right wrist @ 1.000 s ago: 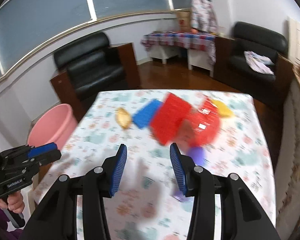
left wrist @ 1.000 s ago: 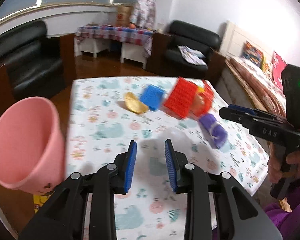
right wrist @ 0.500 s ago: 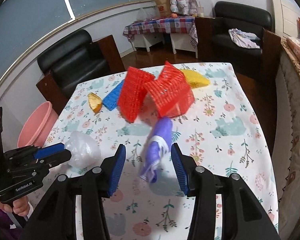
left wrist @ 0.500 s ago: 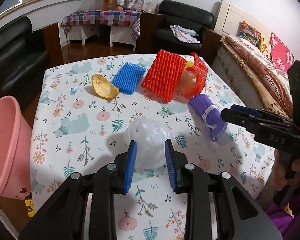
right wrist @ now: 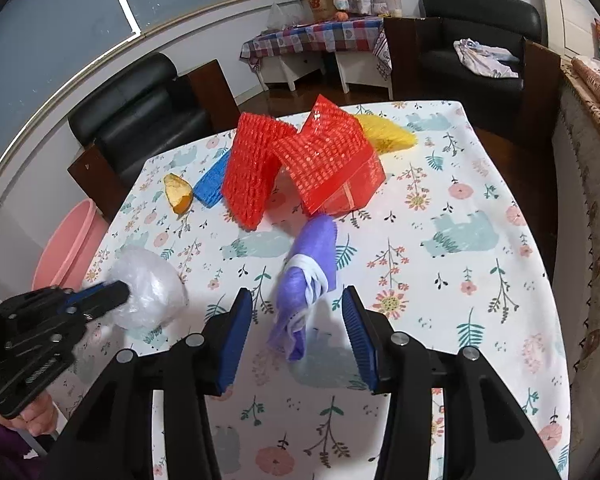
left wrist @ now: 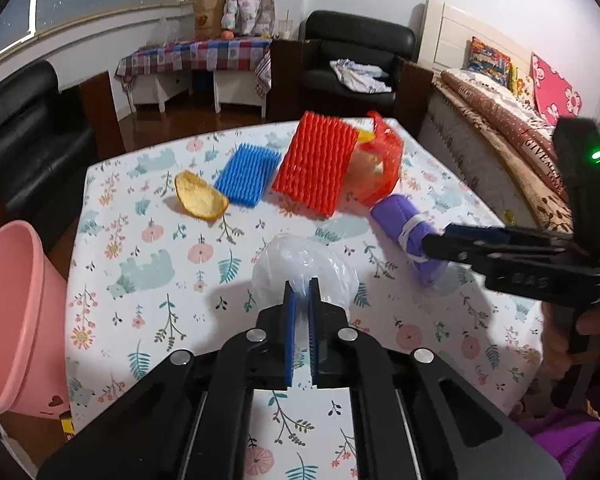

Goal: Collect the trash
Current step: 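Grasp the balled clear plastic bag with the left tool while the right tool grasps the purple sponge, then carry the plastic bag and purple sponge with both tools over the pink bucket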

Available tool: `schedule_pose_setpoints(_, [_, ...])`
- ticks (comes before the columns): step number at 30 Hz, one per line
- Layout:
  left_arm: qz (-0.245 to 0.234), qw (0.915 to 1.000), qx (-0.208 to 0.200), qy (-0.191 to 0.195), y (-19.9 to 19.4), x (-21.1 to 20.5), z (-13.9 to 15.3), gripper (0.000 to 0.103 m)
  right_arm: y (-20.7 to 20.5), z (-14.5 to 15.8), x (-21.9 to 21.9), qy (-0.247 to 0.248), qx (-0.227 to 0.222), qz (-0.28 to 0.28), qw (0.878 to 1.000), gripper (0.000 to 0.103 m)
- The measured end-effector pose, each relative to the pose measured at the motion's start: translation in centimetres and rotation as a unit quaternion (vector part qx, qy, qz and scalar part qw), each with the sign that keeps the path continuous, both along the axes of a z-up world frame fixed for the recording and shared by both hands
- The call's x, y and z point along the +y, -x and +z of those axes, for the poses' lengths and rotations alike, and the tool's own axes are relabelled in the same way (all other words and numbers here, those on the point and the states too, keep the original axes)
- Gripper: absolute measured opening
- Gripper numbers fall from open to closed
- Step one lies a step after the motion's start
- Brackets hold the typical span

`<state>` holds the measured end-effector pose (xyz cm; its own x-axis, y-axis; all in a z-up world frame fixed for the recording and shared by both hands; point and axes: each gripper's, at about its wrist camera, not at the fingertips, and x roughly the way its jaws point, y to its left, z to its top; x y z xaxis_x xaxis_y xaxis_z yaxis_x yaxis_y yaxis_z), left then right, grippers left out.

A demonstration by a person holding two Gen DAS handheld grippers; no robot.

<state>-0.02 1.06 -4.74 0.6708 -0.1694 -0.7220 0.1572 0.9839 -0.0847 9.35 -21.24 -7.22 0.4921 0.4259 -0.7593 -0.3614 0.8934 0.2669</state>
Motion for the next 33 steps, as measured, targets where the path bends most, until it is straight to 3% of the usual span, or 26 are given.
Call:
schedule_pose_setpoints(2, [-0.002, 0.9999, -0.01, 0.004, 0.4, 0.2, 0.6, 0.005, -0.2, -0.5, 0.0, 0.003, 0.013, -0.003, 1.0, 0.022])
schedule_pose_setpoints(4, [-0.001, 0.9998, -0.017, 0.007, 0.7, 0.5, 1.1, 0.005, -0.3, -0.8, -0.2, -0.014, 0.024, -0.003, 1.0, 0.017])
schedule_pose_setpoints(11, [0.007, 0.9992, -0.033, 0.019, 1.6, 1.6, 1.9, 0.005, 1.4, 0.1, -0.3, -0.002, 0.021, 0.009, 1.0, 0.015])
schedule_pose_setpoints(20, [0.032, 0.9974, -0.06, 0.023, 3.6, 3.8, 2.8, 0.005, 4.7, 3.0, 1.9, -0.022, -0.003, 0.074, 0.997, 0.015])
schedule_pose_setpoints(27, [0.088, 0.9925, -0.082, 0.022, 5.3, 7.8, 4.0, 0.005, 5.0, 4.9, 7.2, -0.048, -0.019, 0.135, 0.989, 0.015])
schedule_pose_setpoints(33, [0.157, 0.9818, -0.105, 0.011, 7.5, 12.7, 5.5, 0.005, 4.5, 6.8, 13.3, -0.076, -0.028, 0.199, 0.977, 0.015])
